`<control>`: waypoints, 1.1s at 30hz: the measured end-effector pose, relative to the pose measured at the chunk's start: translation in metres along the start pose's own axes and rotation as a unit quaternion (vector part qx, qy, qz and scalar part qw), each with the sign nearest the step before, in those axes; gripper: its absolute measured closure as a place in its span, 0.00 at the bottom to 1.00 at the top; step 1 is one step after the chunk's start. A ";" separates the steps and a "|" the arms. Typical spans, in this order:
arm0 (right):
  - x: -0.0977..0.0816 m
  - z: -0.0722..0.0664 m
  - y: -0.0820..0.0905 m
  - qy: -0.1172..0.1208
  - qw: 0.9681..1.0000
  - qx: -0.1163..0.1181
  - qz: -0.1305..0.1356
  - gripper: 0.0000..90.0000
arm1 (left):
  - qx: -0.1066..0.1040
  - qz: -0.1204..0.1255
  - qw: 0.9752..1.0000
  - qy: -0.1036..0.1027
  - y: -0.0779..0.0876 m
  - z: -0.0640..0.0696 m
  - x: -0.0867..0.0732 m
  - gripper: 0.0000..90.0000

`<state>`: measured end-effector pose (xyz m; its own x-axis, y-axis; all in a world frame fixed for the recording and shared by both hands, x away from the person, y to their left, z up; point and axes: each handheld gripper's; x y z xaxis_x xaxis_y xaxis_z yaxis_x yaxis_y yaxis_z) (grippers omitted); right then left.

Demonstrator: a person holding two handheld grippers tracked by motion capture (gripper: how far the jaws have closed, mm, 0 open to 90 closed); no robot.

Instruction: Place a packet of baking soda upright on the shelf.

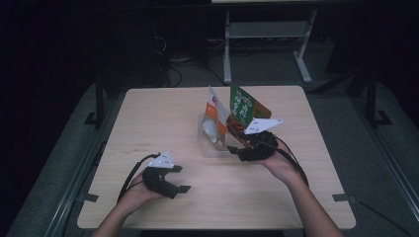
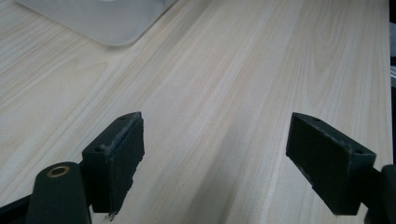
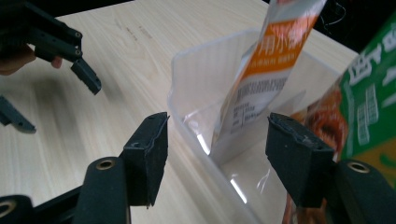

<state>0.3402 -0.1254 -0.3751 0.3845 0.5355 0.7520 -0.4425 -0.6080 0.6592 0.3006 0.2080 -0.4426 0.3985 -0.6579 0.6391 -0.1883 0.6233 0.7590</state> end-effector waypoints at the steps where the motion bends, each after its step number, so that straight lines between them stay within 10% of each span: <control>1: -0.004 -0.001 0.001 -0.006 1.000 0.003 -0.002 0.43 | -0.001 -0.001 1.000 0.000 0.000 0.001 0.000 0.21; 22: -0.097 -0.010 0.016 -0.041 0.999 0.020 -0.024 0.17 | -0.017 -0.017 0.999 -0.026 -0.009 0.011 0.001 0.19; 33: -0.106 -0.014 0.004 -0.014 0.997 0.006 -0.071 0.15 | -0.019 -0.024 0.999 -0.036 -0.013 0.012 0.000 0.19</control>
Point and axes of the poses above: each handheld gripper's, and its own axes: y roughly backward along the jaws, x roughly out of its top, z roughly to its right, and after that the axes turned 7 degrees about -z, right-handed
